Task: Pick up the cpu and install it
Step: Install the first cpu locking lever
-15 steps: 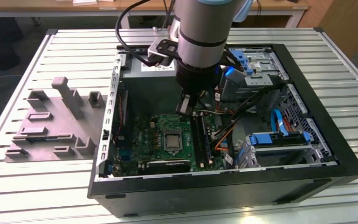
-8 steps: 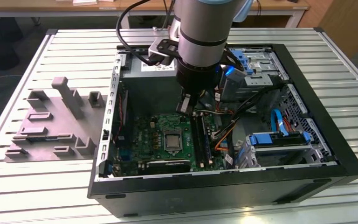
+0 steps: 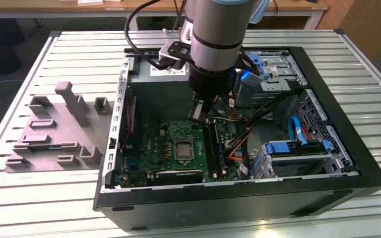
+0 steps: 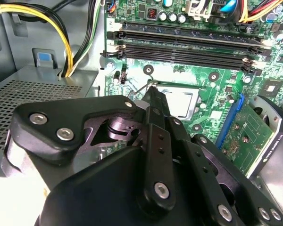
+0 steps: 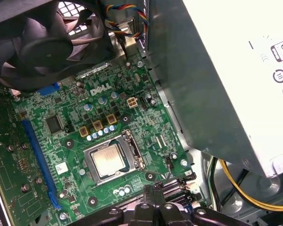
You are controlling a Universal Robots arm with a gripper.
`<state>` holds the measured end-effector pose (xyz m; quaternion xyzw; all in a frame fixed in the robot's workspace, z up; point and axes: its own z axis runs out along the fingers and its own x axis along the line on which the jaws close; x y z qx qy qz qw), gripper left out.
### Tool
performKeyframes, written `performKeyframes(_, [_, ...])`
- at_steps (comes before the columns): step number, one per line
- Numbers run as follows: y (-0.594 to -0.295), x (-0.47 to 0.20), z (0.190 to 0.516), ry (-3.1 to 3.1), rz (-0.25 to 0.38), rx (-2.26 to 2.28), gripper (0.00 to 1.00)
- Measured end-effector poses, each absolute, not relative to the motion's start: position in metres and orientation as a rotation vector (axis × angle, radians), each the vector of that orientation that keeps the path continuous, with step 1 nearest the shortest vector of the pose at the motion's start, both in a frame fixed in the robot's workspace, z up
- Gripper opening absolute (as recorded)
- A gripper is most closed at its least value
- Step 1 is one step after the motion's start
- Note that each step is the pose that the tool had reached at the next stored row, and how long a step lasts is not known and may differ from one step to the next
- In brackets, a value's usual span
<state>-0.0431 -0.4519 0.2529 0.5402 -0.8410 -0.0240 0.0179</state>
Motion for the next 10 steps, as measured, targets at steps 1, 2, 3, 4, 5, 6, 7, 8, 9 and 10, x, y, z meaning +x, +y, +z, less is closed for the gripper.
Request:
performKeyframes(1, [-0.4519, -0.0428, 0.2529, -2.612, -0.075, 1.678, 0.11])
performKeyframes(2, [-0.4519, -0.0428, 0.2528, -2.613, -0.075, 1.678, 0.11])
performKeyframes(3, [-0.4518, -0.0426, 0.2528, -2.613, -0.075, 1.678, 0.11])
performKeyframes(4, [-0.4518, -0.0426, 0.2528, -2.613, -0.075, 1.678, 0.11])
performKeyframes(5, [-0.4518, -0.0426, 0.2528, -2.613, -0.075, 1.678, 0.11])
performKeyframes(6, [-0.4518, -0.0425, 0.2528, -2.612, -0.075, 1.678, 0.11])
performKeyframes(7, [-0.4518, -0.0425, 0.2528, -2.612, -0.075, 1.678, 0.11])
performKeyframes(8, [-0.4518, -0.0425, 0.2528, -2.612, -0.075, 1.678, 0.11])
performKeyframes(9, [-0.4518, -0.0425, 0.2528, -2.613, -0.075, 1.678, 0.11])
performKeyframes(10, [-0.4518, -0.0425, 0.2528, -2.612, -0.075, 1.678, 0.11])
